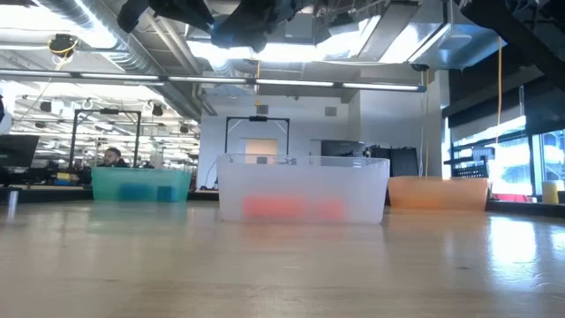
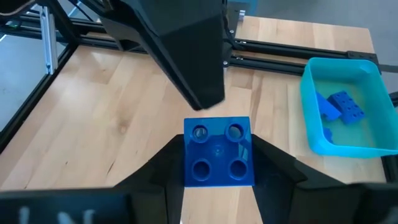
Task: Sort & place blocks by color
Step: Put the blue game piece into the blue bin
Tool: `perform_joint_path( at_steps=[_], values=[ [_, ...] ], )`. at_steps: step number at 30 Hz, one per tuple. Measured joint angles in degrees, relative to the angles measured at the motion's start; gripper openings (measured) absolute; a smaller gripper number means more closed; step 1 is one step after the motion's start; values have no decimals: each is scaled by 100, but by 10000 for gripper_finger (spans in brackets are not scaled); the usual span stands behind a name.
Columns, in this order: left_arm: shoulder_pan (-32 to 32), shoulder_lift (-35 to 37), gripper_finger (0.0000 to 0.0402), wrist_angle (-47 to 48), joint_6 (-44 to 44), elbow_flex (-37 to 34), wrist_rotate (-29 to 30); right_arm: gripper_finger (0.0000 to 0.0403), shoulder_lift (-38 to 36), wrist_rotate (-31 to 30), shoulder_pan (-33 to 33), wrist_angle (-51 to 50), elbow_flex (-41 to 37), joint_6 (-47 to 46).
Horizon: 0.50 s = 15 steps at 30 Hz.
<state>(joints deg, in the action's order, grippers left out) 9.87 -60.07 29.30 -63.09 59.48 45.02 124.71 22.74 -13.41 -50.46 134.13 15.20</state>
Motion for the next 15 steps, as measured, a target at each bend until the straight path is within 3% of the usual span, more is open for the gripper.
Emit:
perform_joint_path(
  at_steps=[7, 15],
  values=[
    [48, 0, 70, 2, 553, 0, 25, 139, -1, 0, -9, -89, 2, 0],
    [45, 2, 89, -62, 606, 0, 0, 139, -1, 0, -9, -106, 2, -25]
  ],
)
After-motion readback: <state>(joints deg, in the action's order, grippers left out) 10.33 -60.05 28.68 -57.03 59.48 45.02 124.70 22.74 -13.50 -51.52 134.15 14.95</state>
